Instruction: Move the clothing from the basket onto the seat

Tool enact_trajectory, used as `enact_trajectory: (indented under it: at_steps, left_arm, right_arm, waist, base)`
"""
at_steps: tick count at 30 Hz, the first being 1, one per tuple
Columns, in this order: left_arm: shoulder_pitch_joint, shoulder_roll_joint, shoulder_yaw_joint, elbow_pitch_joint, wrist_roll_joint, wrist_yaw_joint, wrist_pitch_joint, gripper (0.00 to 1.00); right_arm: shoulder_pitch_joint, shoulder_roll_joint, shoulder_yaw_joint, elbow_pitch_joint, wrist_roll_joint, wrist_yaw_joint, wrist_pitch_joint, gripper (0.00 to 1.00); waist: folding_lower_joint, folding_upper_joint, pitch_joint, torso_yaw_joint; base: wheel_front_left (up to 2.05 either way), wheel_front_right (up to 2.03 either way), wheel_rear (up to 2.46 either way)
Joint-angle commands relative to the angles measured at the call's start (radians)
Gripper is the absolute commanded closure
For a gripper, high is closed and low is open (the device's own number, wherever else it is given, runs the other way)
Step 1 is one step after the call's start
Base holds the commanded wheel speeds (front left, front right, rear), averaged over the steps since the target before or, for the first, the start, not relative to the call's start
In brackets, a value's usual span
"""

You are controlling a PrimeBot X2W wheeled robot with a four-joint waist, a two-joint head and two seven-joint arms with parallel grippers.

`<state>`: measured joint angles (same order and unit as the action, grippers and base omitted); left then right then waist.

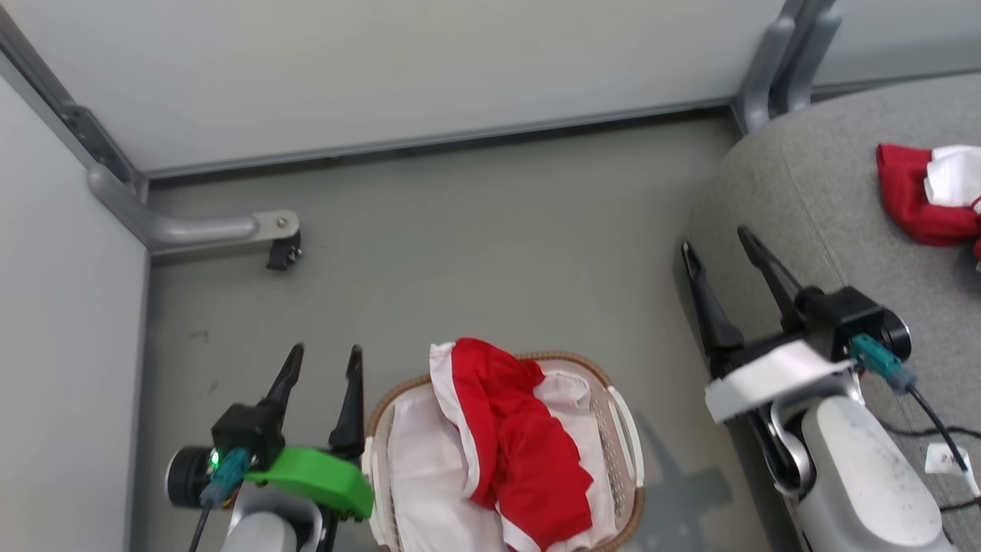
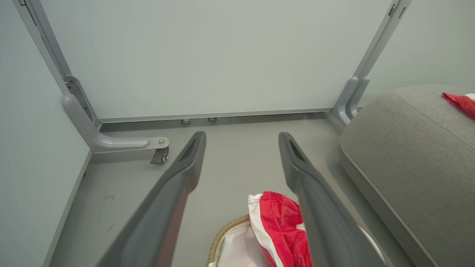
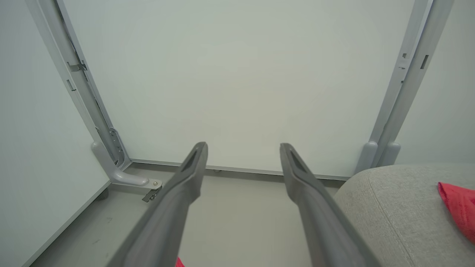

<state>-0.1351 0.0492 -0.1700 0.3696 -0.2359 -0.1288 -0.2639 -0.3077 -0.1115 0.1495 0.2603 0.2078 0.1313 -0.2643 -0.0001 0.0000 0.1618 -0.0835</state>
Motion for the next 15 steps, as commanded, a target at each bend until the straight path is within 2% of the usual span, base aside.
enact_trajectory:
  at_steps: [1, 5, 15]
  left_arm:
    - [-0.05, 0.004, -0.019, 0.014, 0.002, -0.003, -0.001, 0.0]
    - [-0.13, 0.009, -0.076, 0.058, -0.03, -0.003, -0.001, 0.0]
    - [-0.302, 0.072, -0.237, 0.221, -0.136, -0.003, -0.001, 0.0]
  right_arm:
    - [-0.034, 0.005, 0.003, -0.011, -0.005, -0.001, 0.0, 0.0]
    - [-0.09, 0.018, 0.024, -0.028, -0.007, -0.001, 0.0, 0.0]
    - [-0.179, 0.037, 0.02, -0.096, -0.019, -0.001, 0.0, 0.0]
  waist:
    - [0.0001, 0.0, 0.128, -0.061]
    - [0.0001, 0.0, 0.221, -0.101]
    - [0.0001, 0.0, 0.427, -0.184]
  base:
    - [0.0, 0.0, 0.0]
    - [0.0, 0.0, 0.0]
    - [0.0, 0.0, 0.0]
